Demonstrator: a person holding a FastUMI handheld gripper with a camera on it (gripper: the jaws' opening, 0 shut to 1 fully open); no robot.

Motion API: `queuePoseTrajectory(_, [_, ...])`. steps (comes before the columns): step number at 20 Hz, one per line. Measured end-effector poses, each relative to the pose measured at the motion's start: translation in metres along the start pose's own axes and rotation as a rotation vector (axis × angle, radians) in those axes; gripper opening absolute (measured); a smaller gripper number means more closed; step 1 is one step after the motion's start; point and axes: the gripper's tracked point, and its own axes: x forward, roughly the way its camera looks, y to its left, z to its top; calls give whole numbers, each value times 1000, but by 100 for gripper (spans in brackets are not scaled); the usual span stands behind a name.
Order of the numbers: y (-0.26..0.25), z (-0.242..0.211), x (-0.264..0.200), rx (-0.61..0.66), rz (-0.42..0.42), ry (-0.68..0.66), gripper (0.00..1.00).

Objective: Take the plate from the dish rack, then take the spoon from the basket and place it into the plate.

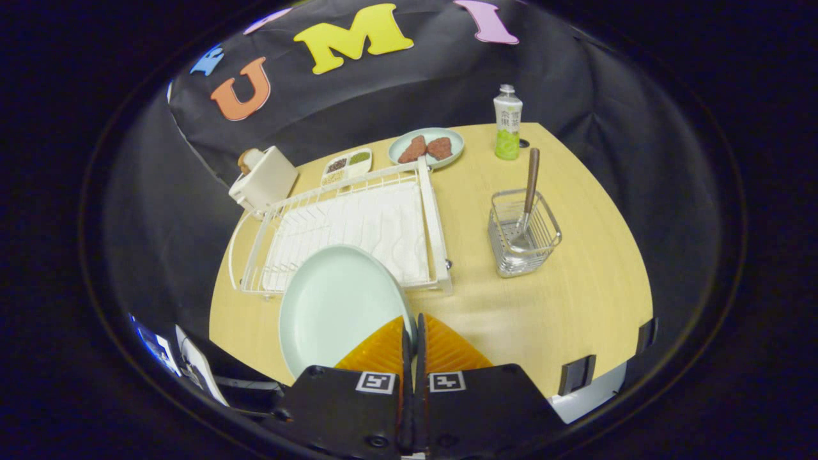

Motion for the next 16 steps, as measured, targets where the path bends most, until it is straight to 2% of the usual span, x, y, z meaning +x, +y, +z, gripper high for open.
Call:
queuePoseTrajectory(3, [-12, -25, 20, 85, 60, 15, 6])
queuePoseTrajectory(7, [-20, -50, 46, 118, 107, 55, 6])
queuePoseTrajectory(10, [-36, -65, 64, 117, 65, 57, 6])
queuePoseTrajectory(16, [-40, -69, 86, 178, 112, 90, 8])
